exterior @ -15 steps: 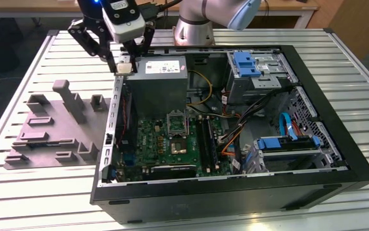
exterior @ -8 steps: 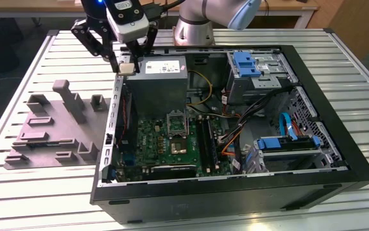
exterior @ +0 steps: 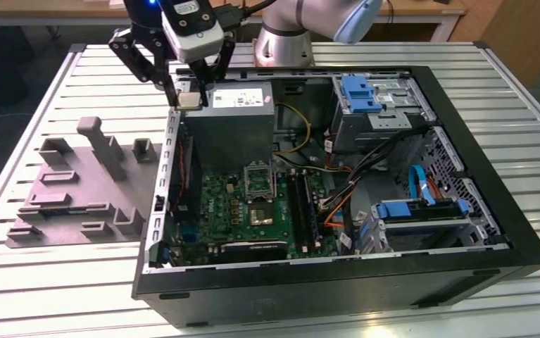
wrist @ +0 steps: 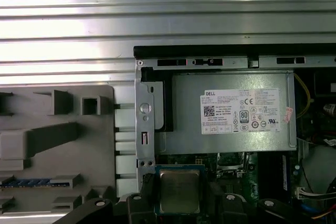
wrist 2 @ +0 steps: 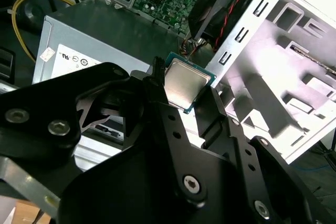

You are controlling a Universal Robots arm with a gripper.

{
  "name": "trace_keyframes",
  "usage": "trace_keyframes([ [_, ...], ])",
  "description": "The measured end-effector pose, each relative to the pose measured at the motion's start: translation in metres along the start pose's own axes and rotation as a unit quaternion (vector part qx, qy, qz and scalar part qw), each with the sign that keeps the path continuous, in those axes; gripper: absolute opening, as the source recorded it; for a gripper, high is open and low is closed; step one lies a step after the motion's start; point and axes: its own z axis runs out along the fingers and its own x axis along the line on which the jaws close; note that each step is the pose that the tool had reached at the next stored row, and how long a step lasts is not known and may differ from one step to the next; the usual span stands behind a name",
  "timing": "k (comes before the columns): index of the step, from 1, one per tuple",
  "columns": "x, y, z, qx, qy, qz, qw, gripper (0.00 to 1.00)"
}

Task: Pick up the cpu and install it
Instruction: 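Pick up the cpu and move it towards the insertion slot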

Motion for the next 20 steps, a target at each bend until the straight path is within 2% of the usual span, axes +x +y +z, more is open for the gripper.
trace_keyframes([
  [20,-0.0121,0.0005,0.0006,0.0000,0.0000,0.000,1.0000,0.47],
])
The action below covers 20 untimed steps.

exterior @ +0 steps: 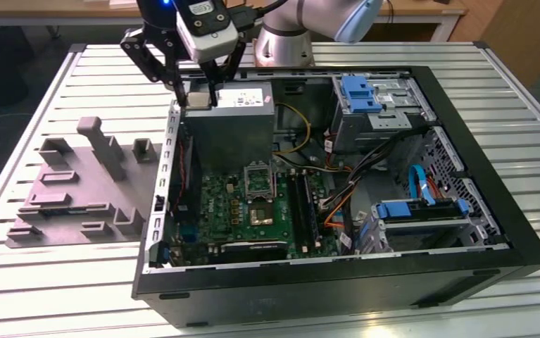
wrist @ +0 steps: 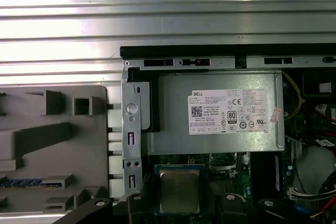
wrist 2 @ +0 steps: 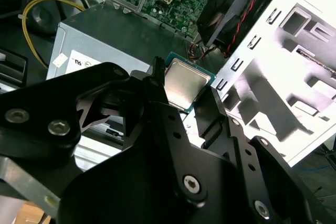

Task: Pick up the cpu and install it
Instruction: 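Pick up the cpu and move it towards the insertion slot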

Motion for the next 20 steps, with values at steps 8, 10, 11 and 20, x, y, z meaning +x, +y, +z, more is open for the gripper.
trace_keyframes([
  [8,-0.0049,0.0002,0.0002,0.0000,0.0000,0.000,1.0000,0.47],
  [10,-0.0061,0.0003,0.0003,0.0000,0.0000,0.000,1.0000,0.47],
  [11,-0.0067,0.0003,0.0003,0.0000,0.0000,0.000,1.0000,0.47],
  [20,-0.0121,0.0006,0.0005,0.0000,0.0000,0.000,1.0000,0.47],
])
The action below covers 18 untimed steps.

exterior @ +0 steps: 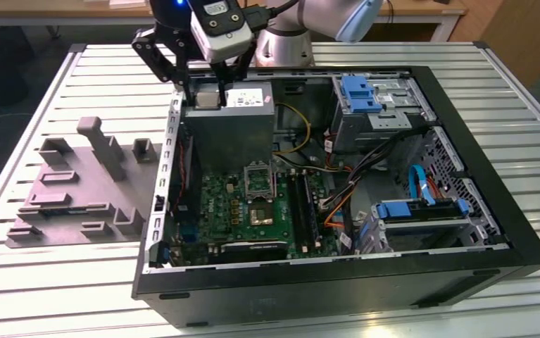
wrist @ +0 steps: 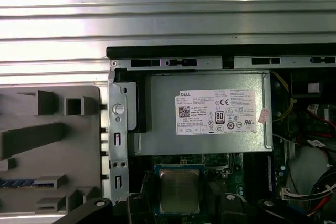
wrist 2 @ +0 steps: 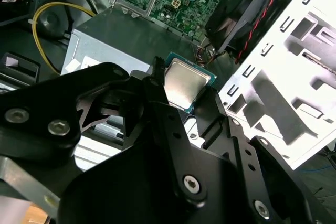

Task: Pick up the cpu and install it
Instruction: 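Pick up the cpu and move it towards the insertion slot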

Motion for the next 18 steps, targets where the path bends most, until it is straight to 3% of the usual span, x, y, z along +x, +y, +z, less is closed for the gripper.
trace_keyframes([
  [18,-0.0109,0.0005,0.0006,0.0000,0.0000,0.000,1.0000,0.47],
])
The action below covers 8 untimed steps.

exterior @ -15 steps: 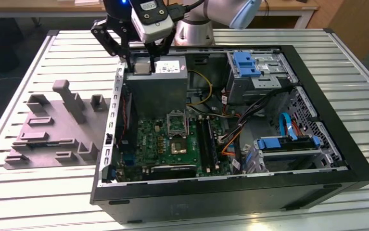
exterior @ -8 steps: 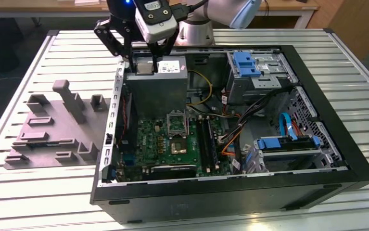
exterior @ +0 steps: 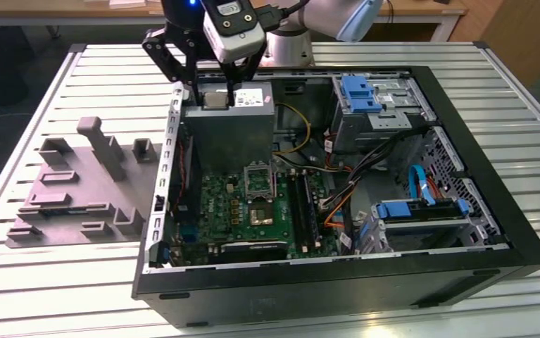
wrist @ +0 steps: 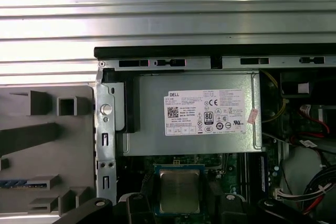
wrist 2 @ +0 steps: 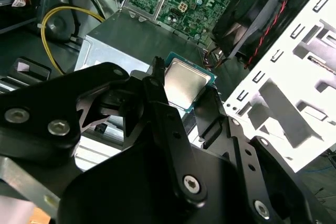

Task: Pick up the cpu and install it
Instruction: 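Pick up the cpu and move it towards the insertion slot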

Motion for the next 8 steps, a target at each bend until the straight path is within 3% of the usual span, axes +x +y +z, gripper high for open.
trace_keyframes([
  [8,-0.0048,0.0002,0.0002,0.0000,0.0000,0.000,1.0000,0.47],
])
